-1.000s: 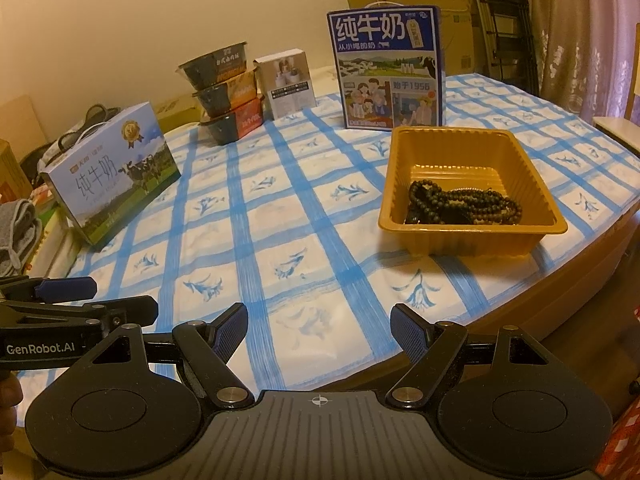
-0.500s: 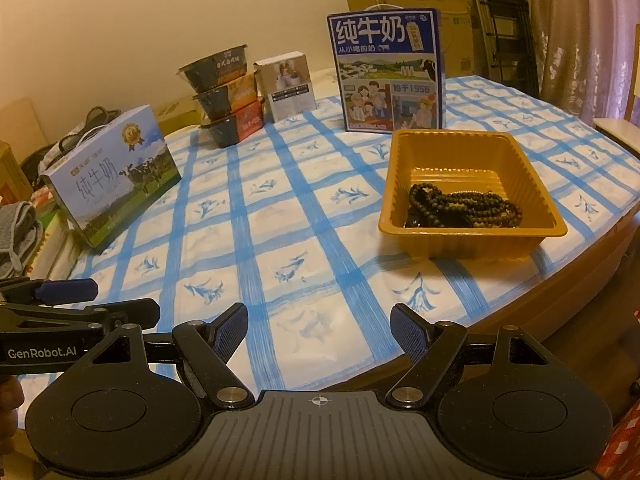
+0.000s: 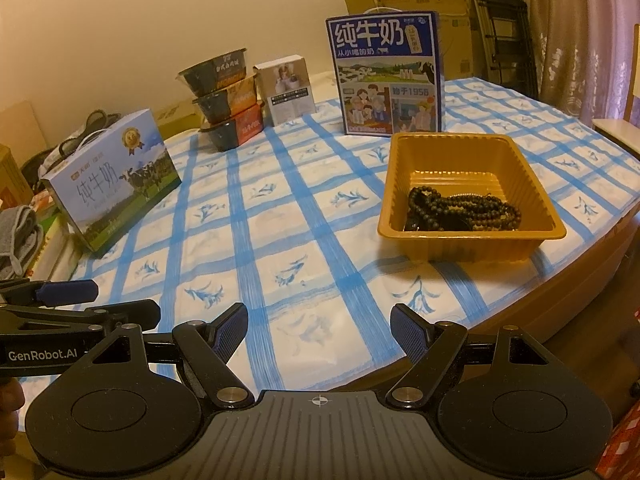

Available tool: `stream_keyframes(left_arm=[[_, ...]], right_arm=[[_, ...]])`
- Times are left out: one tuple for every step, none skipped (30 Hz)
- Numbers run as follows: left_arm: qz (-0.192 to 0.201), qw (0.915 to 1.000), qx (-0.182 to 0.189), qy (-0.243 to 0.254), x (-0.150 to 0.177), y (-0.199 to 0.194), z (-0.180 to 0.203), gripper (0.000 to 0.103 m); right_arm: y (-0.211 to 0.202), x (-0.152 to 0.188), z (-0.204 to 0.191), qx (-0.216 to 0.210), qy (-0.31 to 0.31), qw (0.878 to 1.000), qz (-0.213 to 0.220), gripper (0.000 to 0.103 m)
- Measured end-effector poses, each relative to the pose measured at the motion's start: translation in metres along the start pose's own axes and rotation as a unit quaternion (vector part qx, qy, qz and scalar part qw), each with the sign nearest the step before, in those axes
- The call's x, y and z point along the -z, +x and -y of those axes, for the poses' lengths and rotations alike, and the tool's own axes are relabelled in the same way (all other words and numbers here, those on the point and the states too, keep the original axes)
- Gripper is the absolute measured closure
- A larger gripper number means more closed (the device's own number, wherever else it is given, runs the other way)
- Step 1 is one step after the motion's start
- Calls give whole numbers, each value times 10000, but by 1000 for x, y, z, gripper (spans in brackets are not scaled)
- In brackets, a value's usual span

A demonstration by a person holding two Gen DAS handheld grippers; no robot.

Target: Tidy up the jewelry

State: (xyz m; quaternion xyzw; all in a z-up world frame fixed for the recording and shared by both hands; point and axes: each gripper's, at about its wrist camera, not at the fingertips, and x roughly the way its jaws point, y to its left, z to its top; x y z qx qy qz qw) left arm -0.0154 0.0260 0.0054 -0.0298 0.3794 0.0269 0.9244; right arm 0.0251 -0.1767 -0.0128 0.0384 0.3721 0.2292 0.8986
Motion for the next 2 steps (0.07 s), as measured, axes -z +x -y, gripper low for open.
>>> stream_keyframes(left_arm=[[-1,10000,-23,-3,-2,1,0,20],[-2,10000,-35,-10,-2,1,0,20]], right_arm=[[-1,0,0,-1,4,10000,8,25],[0,0,0,-1,6,10000,11,25]])
